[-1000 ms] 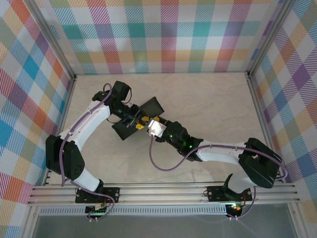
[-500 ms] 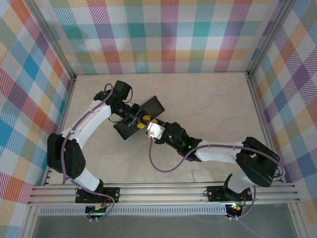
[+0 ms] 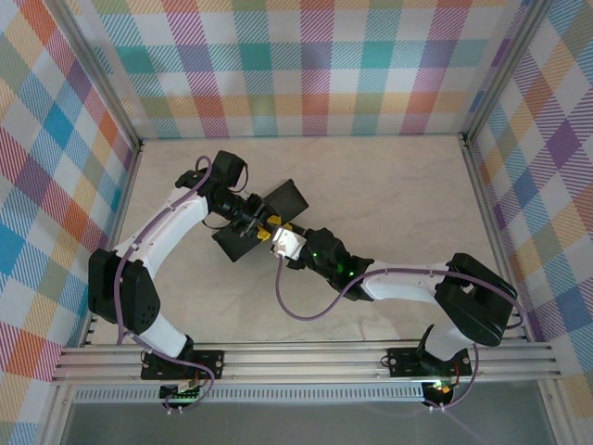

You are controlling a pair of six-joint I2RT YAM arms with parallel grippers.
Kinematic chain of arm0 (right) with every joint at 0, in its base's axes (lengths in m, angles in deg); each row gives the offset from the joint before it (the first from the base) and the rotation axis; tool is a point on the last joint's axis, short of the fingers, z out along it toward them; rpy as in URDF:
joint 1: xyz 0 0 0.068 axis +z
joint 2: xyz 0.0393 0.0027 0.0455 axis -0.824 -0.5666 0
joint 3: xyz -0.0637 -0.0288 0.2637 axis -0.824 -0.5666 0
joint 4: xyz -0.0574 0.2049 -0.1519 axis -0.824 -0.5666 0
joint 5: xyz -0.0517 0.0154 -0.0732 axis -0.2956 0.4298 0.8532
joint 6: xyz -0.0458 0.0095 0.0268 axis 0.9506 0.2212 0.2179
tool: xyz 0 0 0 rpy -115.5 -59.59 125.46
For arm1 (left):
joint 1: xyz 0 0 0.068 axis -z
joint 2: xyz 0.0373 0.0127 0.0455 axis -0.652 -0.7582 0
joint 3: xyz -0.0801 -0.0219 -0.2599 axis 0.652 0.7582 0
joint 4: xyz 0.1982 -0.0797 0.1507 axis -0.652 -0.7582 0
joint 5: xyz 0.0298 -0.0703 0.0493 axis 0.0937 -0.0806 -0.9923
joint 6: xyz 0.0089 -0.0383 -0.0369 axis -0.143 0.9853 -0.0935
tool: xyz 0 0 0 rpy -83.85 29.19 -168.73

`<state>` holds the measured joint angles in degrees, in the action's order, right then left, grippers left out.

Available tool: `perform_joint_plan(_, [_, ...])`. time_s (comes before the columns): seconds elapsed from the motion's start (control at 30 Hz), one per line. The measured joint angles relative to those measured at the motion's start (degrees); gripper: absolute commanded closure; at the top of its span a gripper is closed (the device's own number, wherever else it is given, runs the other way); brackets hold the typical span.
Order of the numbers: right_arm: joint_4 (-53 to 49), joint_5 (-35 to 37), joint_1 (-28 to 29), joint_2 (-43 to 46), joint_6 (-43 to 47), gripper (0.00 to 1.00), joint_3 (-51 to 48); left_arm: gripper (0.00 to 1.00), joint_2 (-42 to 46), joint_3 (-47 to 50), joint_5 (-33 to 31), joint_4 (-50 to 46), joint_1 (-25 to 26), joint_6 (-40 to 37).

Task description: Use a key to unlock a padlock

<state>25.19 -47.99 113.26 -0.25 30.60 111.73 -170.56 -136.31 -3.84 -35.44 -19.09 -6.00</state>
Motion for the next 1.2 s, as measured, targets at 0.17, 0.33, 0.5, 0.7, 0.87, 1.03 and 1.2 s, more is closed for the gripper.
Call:
perform_joint_plan(0.17, [-0.9,-0.7,0.0,2.4,-2.4,0.69,0.3,1.00,-0.3,0.0,0.2,0.3,0.0,-0.2])
perform_joint_plan(0.33, [-4.4,-2.6,-0.3,2.7,-5.9,0.68,2.8,1.00,-0.4,0.0,0.5,0.4,0.0,-0.2])
perform_joint_plan(0.5, [-6.8,-7.7,-2.8,3.1,-14.2,0.66,3.1,1.00,-0.4,0.0,0.4,0.4,0.0,-0.2])
perform_joint_plan(0.7, [-12.5,-17.5,-8.7,9.1,-30.0,0.64,2.3,1.00,-0.4,0.0,0.4,0.4,-0.1,-0.4])
perform_joint_plan(0.87, [-14.1,-28.8,-15.3,11.4,-46.8,0.68,2.3,1.00,-0.6,-0.2,0.5,0.5,-0.1,-0.4])
perform_joint_plan(1.03, [-10.7,-38.7,-18.2,8.1,-60.4,0.67,1.9,1.00,-1.7,-1.5,0.5,0.4,-0.1,-0.4])
perform_joint_plan(1.2, [-3.7,-44.9,-18.1,2.2,-70.6,0.68,1.0,1.00,-2.8,-3.1,0.7,0.5,-0.1,-0.7])
